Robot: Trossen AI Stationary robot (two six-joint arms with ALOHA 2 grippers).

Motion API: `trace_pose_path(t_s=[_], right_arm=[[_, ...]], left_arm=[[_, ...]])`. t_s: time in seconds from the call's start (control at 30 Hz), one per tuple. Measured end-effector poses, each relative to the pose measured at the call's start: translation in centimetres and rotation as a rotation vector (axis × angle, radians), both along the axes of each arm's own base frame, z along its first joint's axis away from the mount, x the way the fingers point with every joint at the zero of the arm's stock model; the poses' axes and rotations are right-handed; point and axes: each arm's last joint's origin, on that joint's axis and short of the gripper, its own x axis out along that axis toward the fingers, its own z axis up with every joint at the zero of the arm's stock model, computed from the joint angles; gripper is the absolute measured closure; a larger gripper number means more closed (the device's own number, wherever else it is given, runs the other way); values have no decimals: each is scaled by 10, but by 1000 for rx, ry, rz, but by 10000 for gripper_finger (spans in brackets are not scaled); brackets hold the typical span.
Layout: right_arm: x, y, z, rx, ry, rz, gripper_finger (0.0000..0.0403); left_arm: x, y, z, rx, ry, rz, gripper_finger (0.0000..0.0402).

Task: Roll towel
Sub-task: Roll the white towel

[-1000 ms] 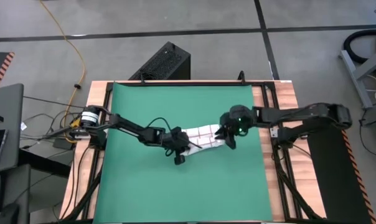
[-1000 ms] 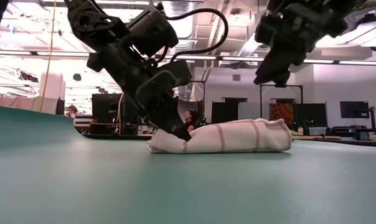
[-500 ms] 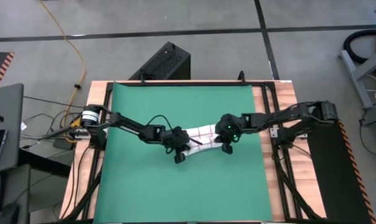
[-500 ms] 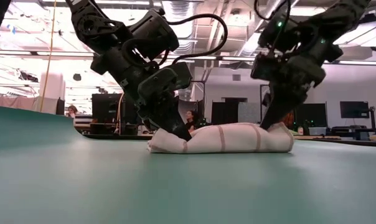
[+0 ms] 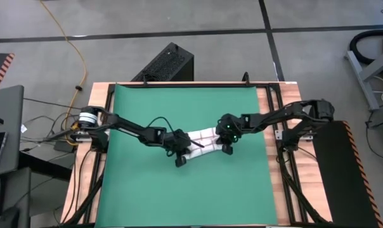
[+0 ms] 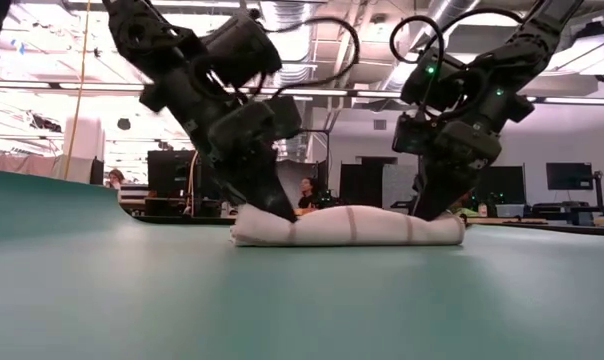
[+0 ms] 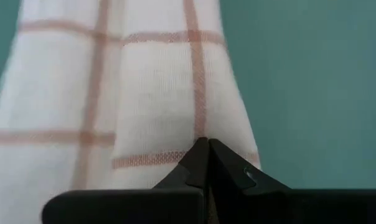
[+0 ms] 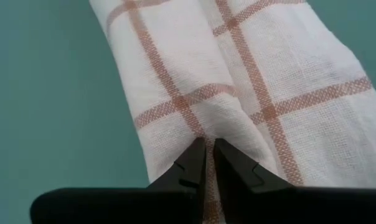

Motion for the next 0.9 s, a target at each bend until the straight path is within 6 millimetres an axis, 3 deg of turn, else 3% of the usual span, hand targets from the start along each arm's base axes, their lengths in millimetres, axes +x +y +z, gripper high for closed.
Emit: trace_pose_path(t_s=[0.13,0.27,0.47,0.63,0.9], right_arm=[[0,0,1,-1,-6,0,344],[0,0,1,-2,-7,0,344],[0,0,1,0,-7,-3,344],[0,0,1,-2,-14,-3,344],[-7,-1,23,-45,-87,13,344]], left_arm=[[-6,0,30,105,-75,85,401],[-7,-7,40,229,-123,172,401],[1,-26,21,225,-138,160,401],[4,-31,-3,212,-75,174,401],[-1,-30,-8,200,4,142,401]])
